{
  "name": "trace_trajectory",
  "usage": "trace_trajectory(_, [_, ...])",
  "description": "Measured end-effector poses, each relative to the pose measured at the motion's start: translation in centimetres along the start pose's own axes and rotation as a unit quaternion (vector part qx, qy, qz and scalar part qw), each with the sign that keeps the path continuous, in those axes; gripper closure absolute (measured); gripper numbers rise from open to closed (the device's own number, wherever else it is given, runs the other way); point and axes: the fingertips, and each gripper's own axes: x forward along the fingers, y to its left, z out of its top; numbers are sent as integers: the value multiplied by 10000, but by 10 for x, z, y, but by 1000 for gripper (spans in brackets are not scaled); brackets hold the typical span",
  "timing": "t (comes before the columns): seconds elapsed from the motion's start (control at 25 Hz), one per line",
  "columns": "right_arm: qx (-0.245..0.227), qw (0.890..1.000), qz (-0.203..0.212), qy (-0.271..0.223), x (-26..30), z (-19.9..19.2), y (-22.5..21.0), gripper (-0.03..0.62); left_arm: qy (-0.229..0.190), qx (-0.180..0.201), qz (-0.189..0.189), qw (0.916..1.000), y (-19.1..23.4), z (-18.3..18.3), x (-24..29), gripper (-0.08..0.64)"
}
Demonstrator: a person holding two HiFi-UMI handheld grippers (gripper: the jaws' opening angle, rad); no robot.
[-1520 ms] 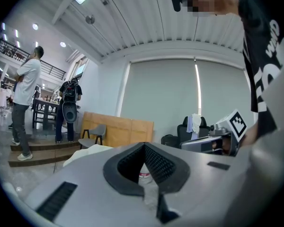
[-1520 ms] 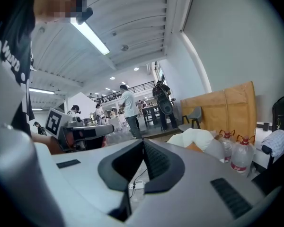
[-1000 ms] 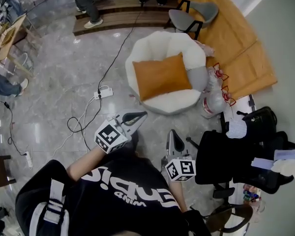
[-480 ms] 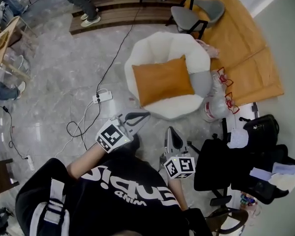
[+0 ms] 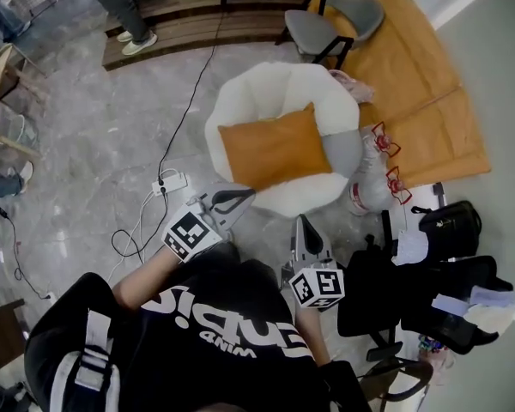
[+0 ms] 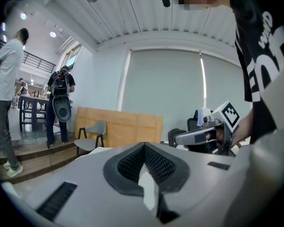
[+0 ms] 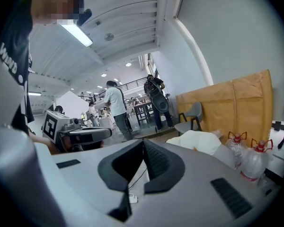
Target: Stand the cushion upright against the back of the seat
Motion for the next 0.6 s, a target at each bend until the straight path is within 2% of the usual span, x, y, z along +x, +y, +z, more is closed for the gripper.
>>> trace_trajectory(0.24, [52,9993,-358,-70,8,10,-26,572,-63,73,-265,9996,11,11,28,552])
trace_trajectory(0.6, [70,9993,-363,-106,27,21,-47,572,-92,41,-215,9997,28,18,54,552])
